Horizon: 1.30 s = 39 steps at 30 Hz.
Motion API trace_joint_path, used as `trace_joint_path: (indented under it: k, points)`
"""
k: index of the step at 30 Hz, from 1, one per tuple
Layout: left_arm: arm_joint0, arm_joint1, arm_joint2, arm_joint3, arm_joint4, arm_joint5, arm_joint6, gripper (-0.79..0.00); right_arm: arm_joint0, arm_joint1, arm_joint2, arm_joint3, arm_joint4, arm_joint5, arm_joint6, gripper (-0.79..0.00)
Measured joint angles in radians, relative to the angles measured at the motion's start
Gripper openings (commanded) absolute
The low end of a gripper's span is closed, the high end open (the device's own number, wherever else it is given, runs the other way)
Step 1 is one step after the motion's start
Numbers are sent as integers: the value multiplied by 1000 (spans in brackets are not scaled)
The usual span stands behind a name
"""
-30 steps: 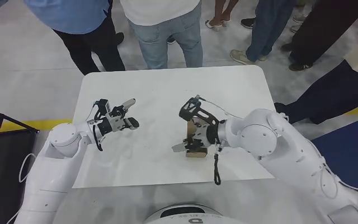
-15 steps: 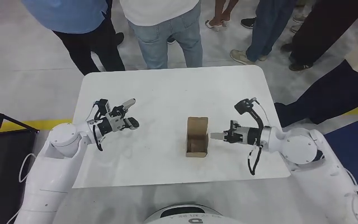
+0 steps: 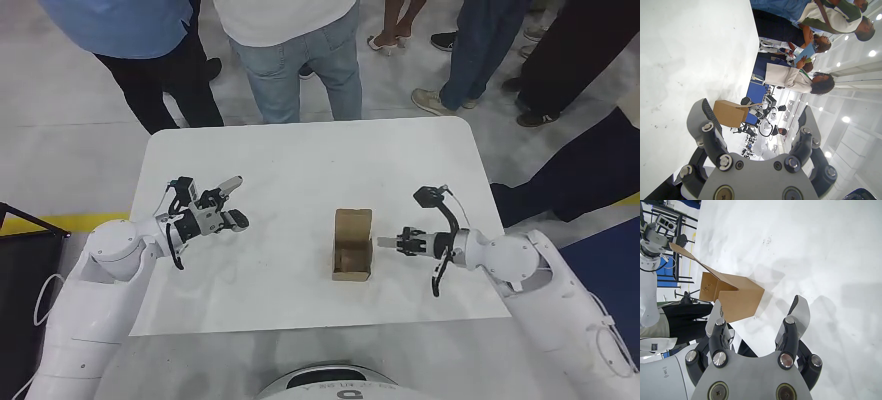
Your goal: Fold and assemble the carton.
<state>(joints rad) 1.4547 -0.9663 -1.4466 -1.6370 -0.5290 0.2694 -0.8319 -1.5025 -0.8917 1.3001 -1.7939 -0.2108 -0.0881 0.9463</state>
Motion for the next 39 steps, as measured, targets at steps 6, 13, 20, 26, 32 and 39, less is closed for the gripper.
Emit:
trace_joint_path:
  k: [6,13,20,26,32,39]
  points:
    - [0,0,0,0,0,0,0,0,43,-11,-67,35,5,-1,11,-225]
    - [0,0,0,0,0,0,0,0,100,-25,-137,58,-12,21,14,-246]
    - [0,0,0,0,0,0,0,0,113,-32,-127,36,41,35,-43,-120]
    - [0,0,0,0,0,0,0,0,26,-27,-46,8,209,-86,-118,0]
    - [0,0,0,0,0,0,0,0,26,-27,-44,8,208,-87,-120,0]
    - [-17,-3,97,12,135,-182,-91,0,-6,-30,-55,13,233,-138,-149,0]
